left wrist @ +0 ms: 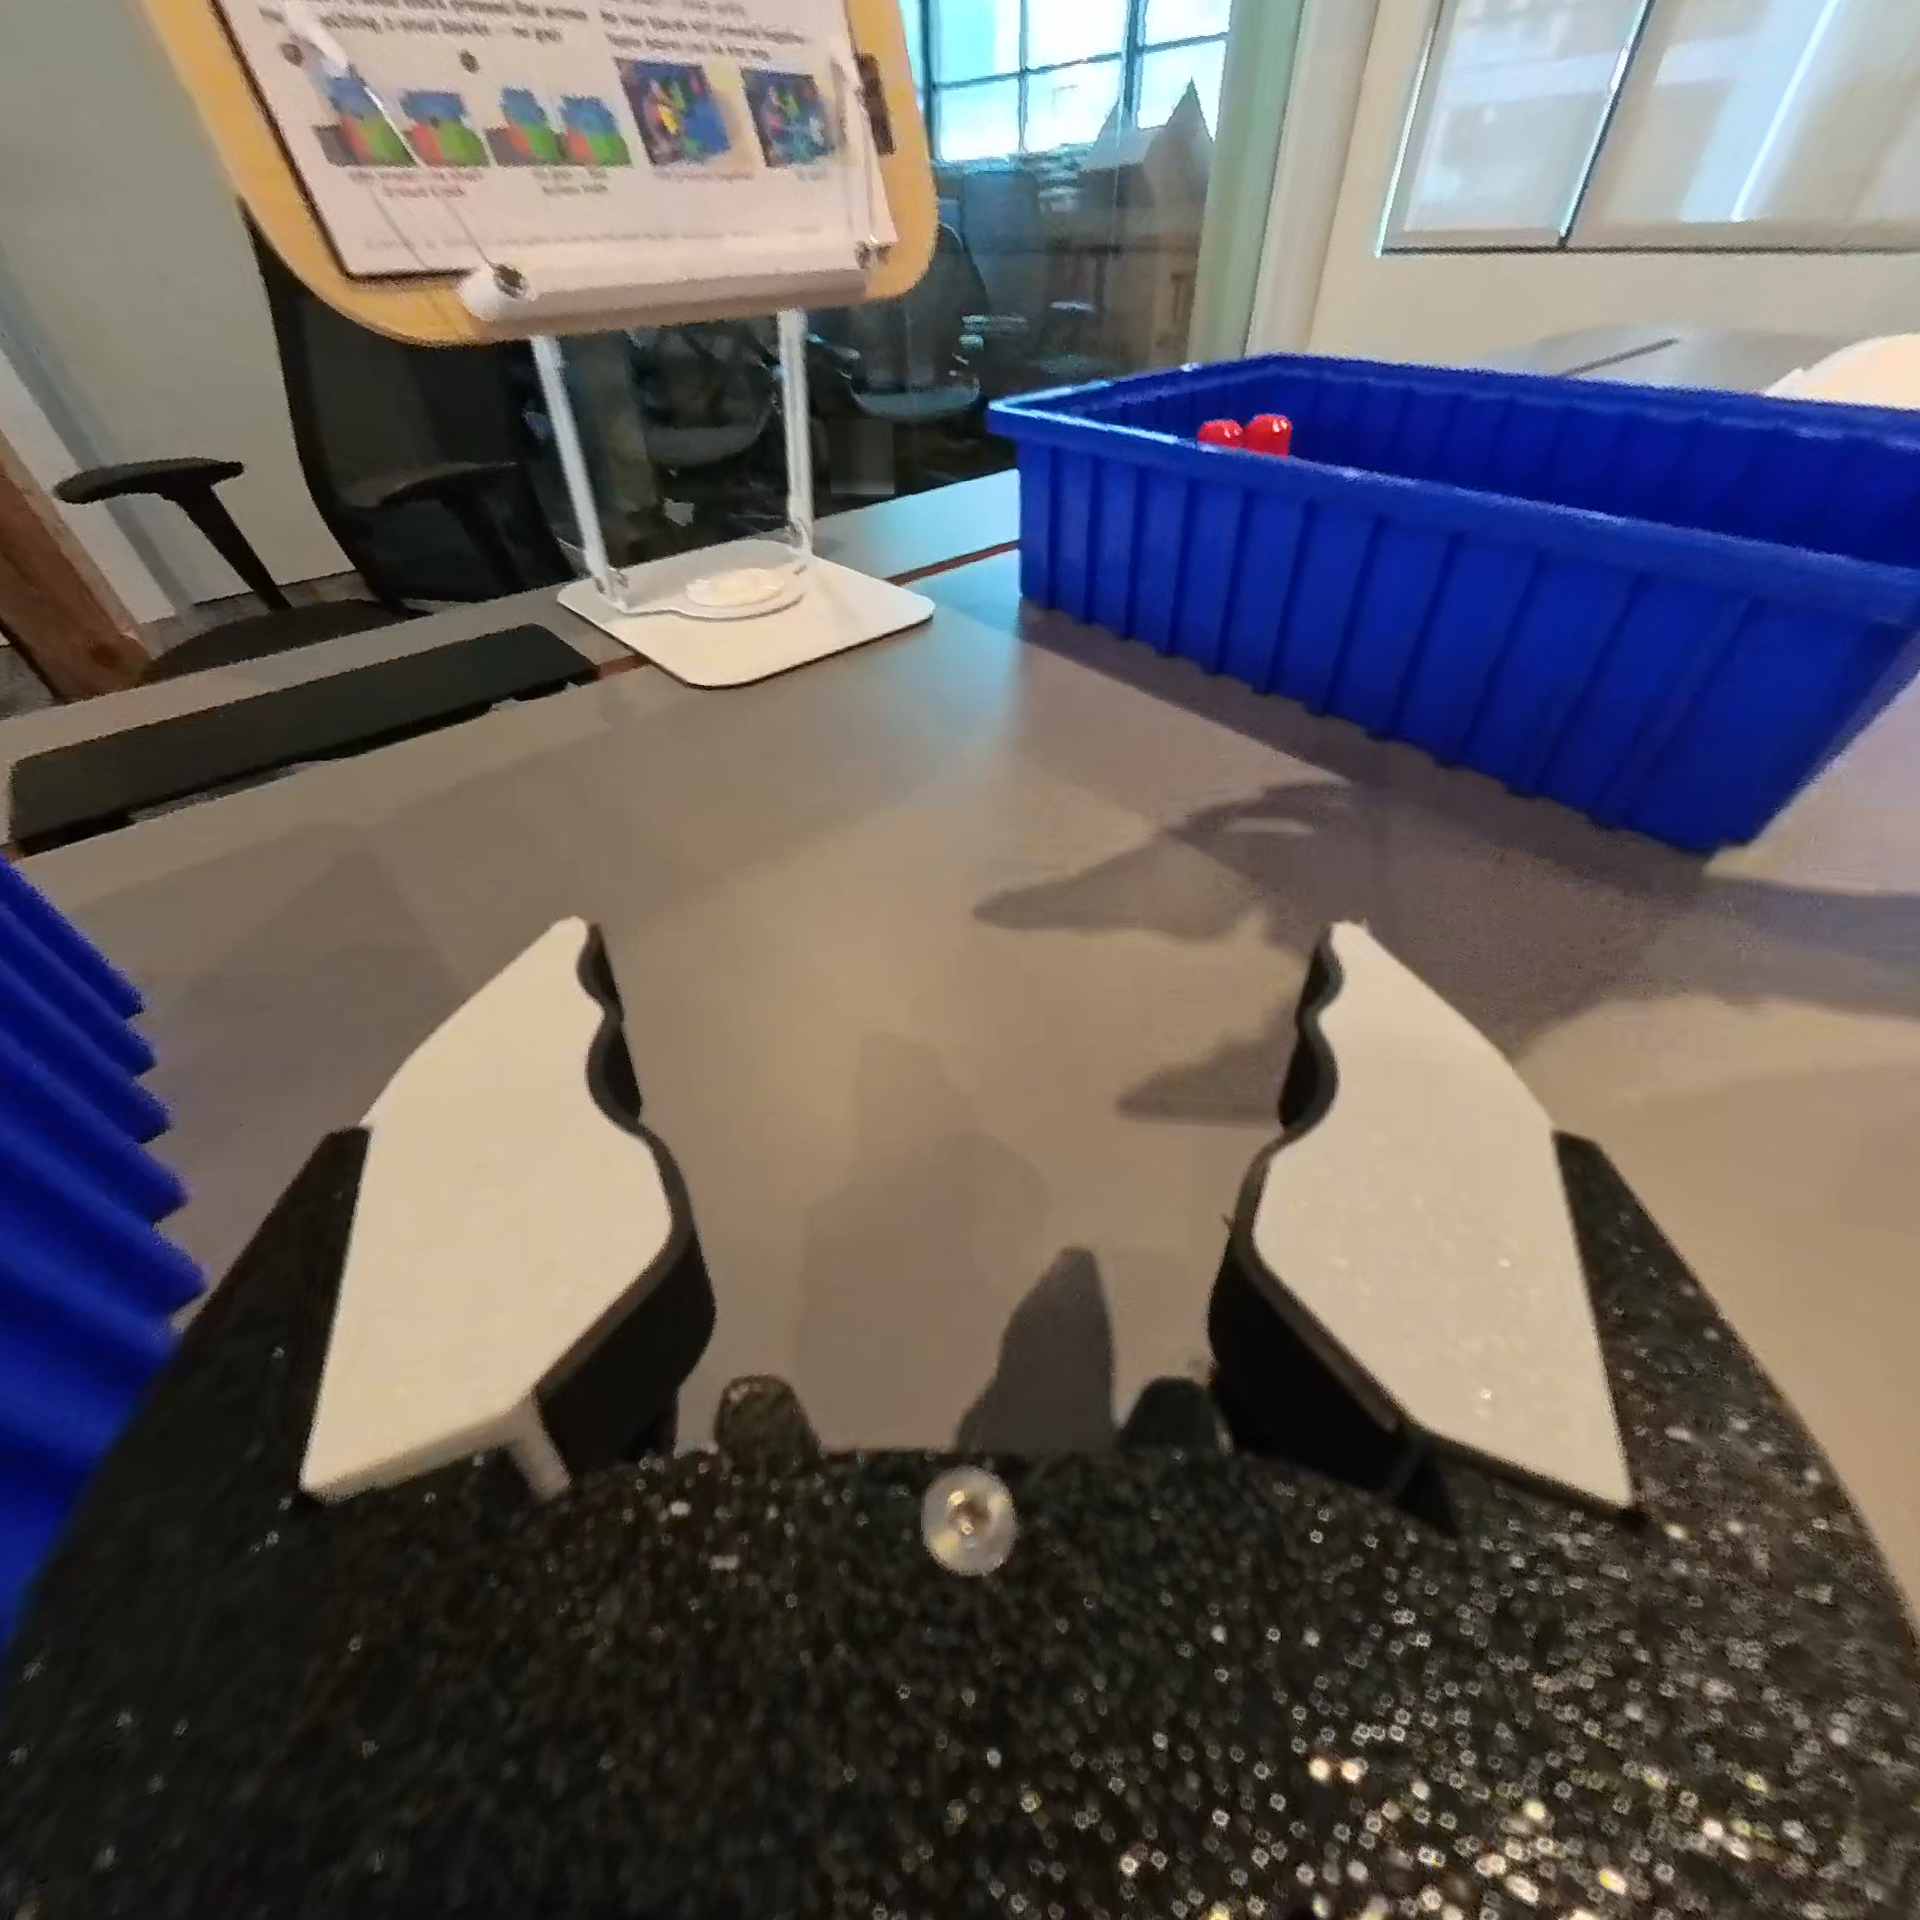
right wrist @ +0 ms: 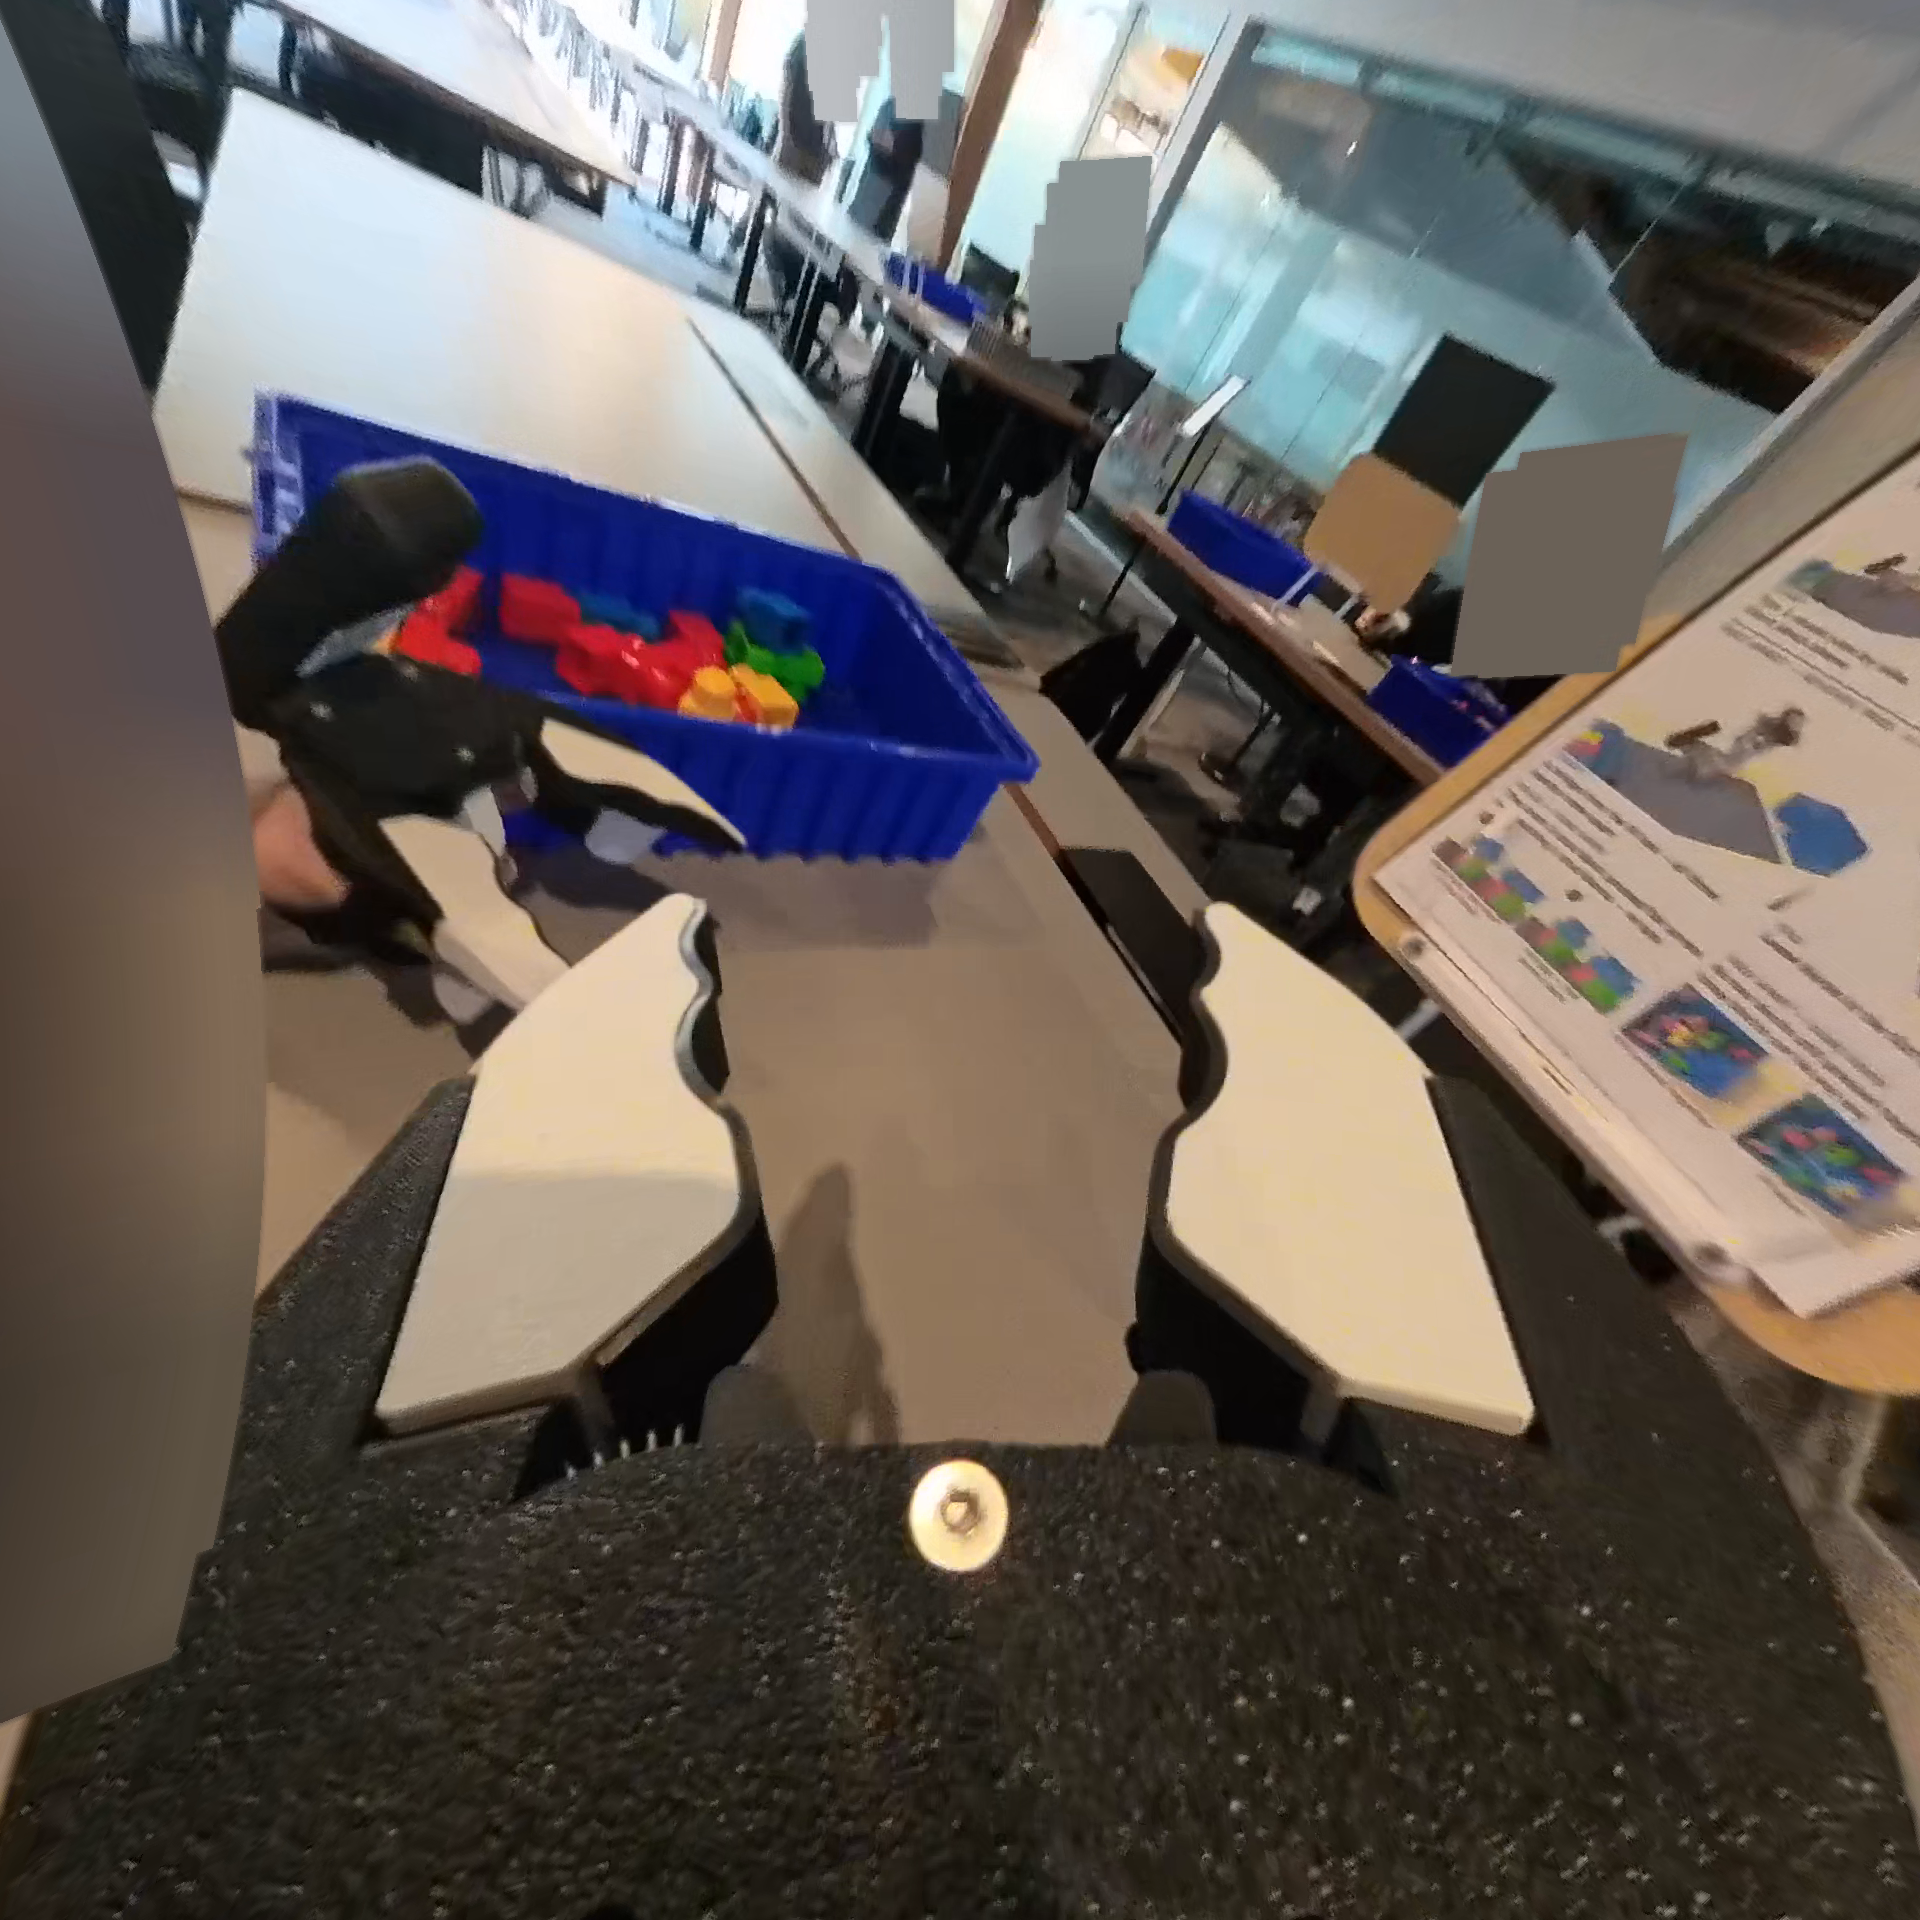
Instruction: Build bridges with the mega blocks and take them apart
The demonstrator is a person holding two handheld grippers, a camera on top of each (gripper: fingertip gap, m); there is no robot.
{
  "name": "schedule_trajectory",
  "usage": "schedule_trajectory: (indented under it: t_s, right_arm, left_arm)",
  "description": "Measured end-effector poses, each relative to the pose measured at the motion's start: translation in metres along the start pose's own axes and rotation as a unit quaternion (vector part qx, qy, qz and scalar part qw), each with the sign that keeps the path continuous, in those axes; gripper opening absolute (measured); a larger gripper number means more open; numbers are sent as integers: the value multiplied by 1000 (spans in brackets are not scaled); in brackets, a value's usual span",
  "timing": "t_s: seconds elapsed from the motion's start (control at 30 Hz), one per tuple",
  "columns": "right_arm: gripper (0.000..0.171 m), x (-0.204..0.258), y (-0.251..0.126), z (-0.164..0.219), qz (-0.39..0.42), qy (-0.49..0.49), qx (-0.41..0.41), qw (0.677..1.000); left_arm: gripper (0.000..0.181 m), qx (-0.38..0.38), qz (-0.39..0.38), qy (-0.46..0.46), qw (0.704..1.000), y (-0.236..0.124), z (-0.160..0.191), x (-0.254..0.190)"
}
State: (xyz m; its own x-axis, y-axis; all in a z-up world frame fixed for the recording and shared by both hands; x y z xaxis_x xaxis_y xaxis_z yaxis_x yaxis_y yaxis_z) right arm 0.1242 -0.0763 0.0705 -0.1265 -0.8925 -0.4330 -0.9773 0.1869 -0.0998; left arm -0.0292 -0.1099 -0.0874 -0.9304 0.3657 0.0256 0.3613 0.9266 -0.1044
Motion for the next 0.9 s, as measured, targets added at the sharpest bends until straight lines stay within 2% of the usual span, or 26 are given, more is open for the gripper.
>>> schedule_trajectory:
  t_s: [0.17, 0.33, 0.5, 0.57, 0.77, 0.9]
  right_arm:
    - [85, 22, 51, 4, 34, 76, -69, 994]
    - [86, 3, 92, 36, 151, 101, -98, 979]
    - [86, -22, 90, 84, 274, 116, -138, 945]
    - [87, -24, 85, 95, 280, 130, -137, 941]
    - [86, -21, 85, 119, 305, 84, -115, 942]
    - [85, -5, 95, 124, 298, 5, -96, 950]
  left_arm:
    - [114, -6, -61, -18, 998, -2, -6, 16]
    - [104, -21, -126, -32, 991, 3, -21, 33]
    - [101, -10, -188, -31, 982, 11, -37, 57]
    - [100, -14, -205, -39, 978, 11, -45, 66]
    - [81, -16, -210, -38, 977, 13, -48, 65]
    - [68, -14, -209, 7, 978, -12, -65, 49]
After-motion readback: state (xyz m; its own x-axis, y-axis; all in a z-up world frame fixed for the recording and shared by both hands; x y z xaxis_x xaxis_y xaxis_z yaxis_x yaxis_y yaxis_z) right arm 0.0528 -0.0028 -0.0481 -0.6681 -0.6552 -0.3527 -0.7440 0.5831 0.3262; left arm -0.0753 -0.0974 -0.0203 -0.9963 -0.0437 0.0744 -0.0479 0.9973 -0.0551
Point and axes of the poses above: each gripper's, where its closed fingertips meet, y out along the fingers, z out of its underside, x = y × z across the jaws, the point moved 2 cm from there along -y, back along the fingers, and after that the axes turned 3 degrees about -x, right-handed, at the moved point
